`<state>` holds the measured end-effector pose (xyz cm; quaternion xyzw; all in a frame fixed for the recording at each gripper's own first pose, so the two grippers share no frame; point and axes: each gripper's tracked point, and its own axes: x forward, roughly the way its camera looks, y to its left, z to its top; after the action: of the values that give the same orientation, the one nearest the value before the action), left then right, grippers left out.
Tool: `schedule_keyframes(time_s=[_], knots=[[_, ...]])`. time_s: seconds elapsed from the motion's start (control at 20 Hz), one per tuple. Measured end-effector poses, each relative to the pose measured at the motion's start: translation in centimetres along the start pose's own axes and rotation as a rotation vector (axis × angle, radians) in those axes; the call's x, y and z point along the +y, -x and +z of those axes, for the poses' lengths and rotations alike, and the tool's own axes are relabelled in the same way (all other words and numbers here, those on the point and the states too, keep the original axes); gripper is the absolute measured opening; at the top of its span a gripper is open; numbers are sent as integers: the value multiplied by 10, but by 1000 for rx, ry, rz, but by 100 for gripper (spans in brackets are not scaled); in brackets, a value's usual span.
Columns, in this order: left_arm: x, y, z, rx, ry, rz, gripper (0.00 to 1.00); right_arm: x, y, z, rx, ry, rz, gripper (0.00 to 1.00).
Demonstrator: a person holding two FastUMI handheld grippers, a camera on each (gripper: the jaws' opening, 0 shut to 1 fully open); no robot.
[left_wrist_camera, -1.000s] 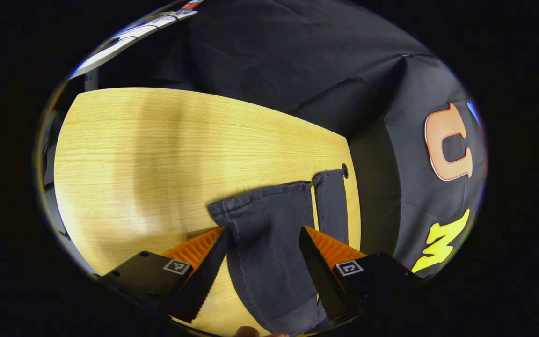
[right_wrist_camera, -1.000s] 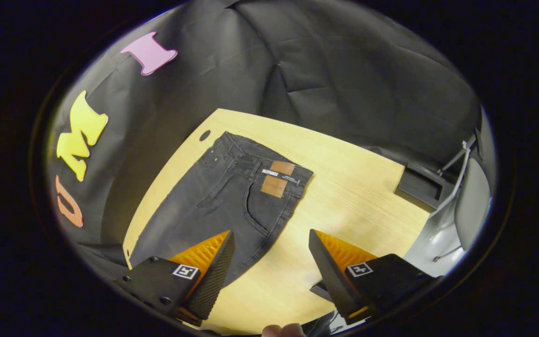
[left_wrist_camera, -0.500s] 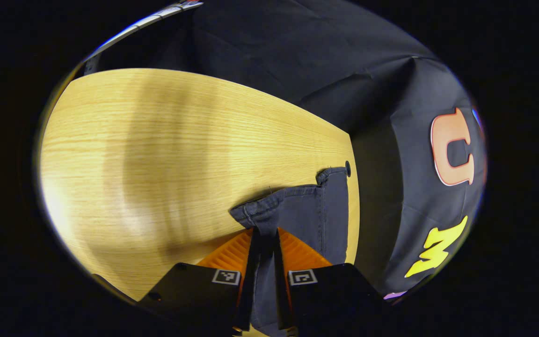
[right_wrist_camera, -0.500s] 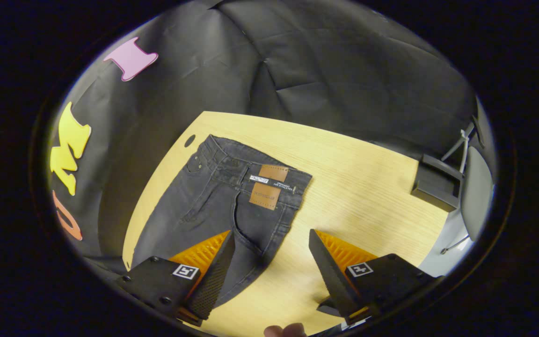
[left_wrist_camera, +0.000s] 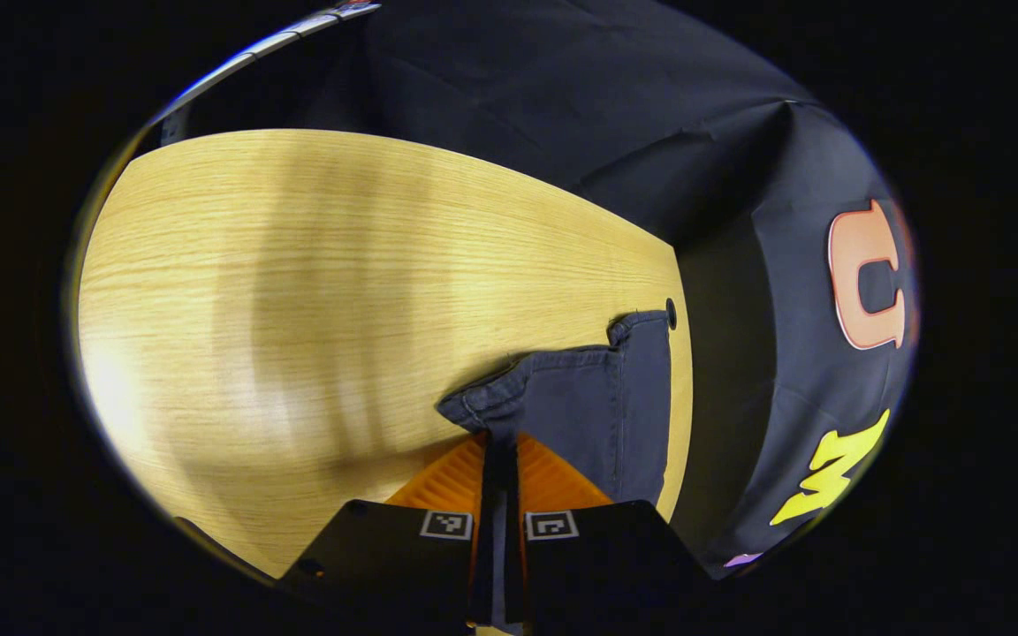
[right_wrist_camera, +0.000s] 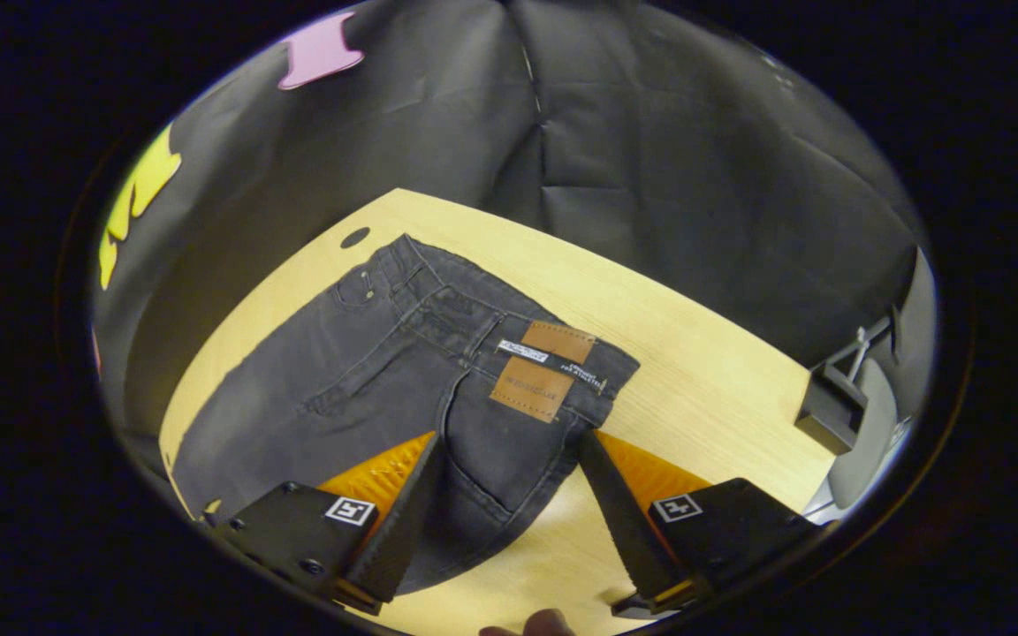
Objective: Grasp the waist and the cuffs of the jeans and fold them to make the two legs overlap; first hold the waist and fold one-third of the jeans toward the cuffs, then hold the cuffs and fold the remaining one-third in the same direction to finish folding.
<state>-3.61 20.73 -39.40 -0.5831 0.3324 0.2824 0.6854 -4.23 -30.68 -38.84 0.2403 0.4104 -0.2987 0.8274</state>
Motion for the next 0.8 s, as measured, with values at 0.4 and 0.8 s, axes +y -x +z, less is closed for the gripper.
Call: schedule_keyframes(time_s=[0.4,0.8], knots=[[-2,-1,-2,9,19,-8,7,3,-1,6,7,-18,63,44],[-26,21,-3,62,152,-35,4,12,21,25,170,-244,212,2]])
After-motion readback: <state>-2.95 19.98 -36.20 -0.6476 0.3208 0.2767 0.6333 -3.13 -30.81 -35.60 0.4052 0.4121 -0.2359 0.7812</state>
